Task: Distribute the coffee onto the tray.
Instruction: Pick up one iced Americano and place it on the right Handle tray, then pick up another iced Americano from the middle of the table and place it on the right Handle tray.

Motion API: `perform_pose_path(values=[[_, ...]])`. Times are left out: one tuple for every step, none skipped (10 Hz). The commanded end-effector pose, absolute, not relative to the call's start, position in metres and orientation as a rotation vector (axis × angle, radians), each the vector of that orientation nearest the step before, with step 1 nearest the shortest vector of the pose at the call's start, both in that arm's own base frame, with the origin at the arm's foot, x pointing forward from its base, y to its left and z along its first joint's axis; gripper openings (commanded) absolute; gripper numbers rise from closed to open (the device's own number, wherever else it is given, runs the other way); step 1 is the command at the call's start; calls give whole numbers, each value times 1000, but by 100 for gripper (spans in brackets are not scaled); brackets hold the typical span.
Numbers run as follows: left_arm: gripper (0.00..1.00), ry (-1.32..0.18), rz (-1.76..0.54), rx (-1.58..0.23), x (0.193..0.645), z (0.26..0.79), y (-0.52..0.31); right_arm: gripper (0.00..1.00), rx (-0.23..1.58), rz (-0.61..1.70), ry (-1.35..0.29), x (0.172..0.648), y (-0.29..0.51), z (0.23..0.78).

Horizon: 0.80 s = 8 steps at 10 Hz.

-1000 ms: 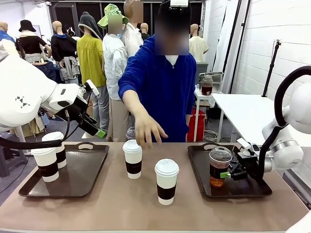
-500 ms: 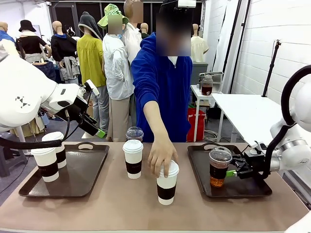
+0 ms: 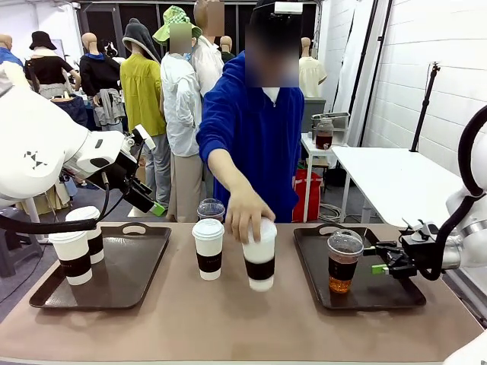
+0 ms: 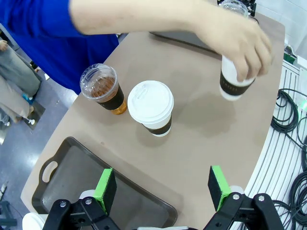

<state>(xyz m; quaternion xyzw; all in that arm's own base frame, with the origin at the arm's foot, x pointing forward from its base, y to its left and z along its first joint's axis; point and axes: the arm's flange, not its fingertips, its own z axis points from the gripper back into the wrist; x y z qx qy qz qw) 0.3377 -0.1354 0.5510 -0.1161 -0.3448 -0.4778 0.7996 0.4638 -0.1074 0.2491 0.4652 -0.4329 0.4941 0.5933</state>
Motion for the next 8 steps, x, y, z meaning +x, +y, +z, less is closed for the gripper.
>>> perform_pose_path(values=[[100, -736, -1030, -260, 337, 551, -134, 100, 1070, 1153, -982, 462, -107, 257], [100, -736, -1030, -260, 337, 551, -134, 100, 1081, 1149, -1006, 464, -107, 249], [100, -736, -1030, -260, 337, 551, -134, 100, 1081, 1149, -1006, 464, -107, 249], [100, -736, -1030, -260, 337, 551, -134, 100, 1081, 1149, -1006, 464, -107, 249], [100, -736, -1030, -260, 337, 551, -134, 100, 1081, 1149, -1006, 464, -107, 249], [100, -736, -1030, -260, 337, 551, -134, 100, 1081, 1149, -1006, 464, -107, 249], [100, -736, -1030, -260, 337, 551, -134, 100, 1081, 1149, -1006, 464, -107, 249], [100, -736, -1030, -260, 337, 551, -134, 100, 1081, 1149, -1006, 464, -107, 249]])
